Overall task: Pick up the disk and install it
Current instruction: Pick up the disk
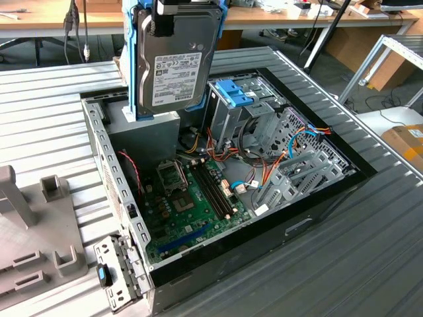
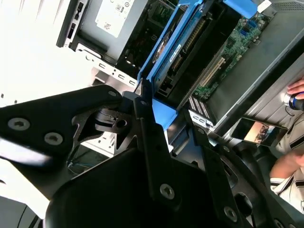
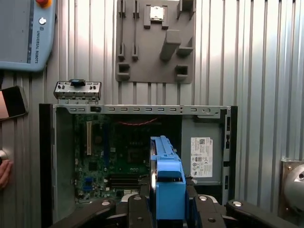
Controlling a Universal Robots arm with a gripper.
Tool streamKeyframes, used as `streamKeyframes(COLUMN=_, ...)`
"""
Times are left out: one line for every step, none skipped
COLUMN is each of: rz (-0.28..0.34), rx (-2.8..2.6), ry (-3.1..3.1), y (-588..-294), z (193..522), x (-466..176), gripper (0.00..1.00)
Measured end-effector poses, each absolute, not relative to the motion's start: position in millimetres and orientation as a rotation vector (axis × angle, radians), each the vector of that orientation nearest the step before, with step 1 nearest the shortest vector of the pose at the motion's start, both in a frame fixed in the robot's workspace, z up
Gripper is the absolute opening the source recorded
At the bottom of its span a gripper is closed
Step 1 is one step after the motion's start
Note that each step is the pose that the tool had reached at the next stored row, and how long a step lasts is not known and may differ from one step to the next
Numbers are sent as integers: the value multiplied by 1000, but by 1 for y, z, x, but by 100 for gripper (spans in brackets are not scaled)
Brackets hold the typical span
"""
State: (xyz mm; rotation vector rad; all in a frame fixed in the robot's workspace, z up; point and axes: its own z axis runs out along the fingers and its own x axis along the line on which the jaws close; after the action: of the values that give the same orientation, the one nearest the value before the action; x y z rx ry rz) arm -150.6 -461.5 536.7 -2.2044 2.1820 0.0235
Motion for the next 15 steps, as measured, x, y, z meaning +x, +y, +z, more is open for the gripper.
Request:
streamKeyframes(rz=24, rx=-2204, ry=2182, y=-466, z=537, x=-150, gripper=36)
streamKeyframes(rz=24, rx=-2204, ry=2182, y=-471, z=537, x=-149, gripper=36)
streamKeyframes(rz=24, rx=-2205, ry=2182, y=-479, z=537, x=-147, gripper=36)
streamKeyframes(rz=24, rx=-2205, ry=2182, y=-482, z=537, x=-146, gripper=36)
streamKeyframes(rz=24, rx=-2205, ry=2182, y=-488, z=537, x=-145, gripper=36)
streamKeyframes(rz=24, rx=-2205, ry=2182, y=-493, z=537, x=-144, gripper=36)
streamKeyframes(rz=24, rx=-2205, ry=2182, y=-497, z=537, x=-143, gripper=36)
streamKeyframes(rz=24, rx=-2205, ry=2182, y=-499, z=537, x=-143, gripper=36)
streamKeyframes(rz=24, rx=-2205, ry=2182, y=-501, z=537, x=-143, gripper=36)
streamKeyframes(rz=24, rx=-2205, ry=2182, y=-505, z=537, x=-142, gripper=36)
streamKeyframes(rz=24, rx=-2205, ry=2182, y=-509, z=537, x=-142, gripper=36)
streamKeyframes(rz=24, rx=-2205, ry=2182, y=-511, z=537, x=-141, gripper=36)
streamKeyframes(rz=24, rx=-2205, ry=2182, y=-513, z=537, x=-141, gripper=36)
streamKeyframes(rz=24, rx=-2205, ry=2182, y=-517, z=537, x=-140, gripper=36)
streamKeyframes(rz=24, rx=-2205, ry=2182, y=-520, z=537, x=-140, gripper=36)
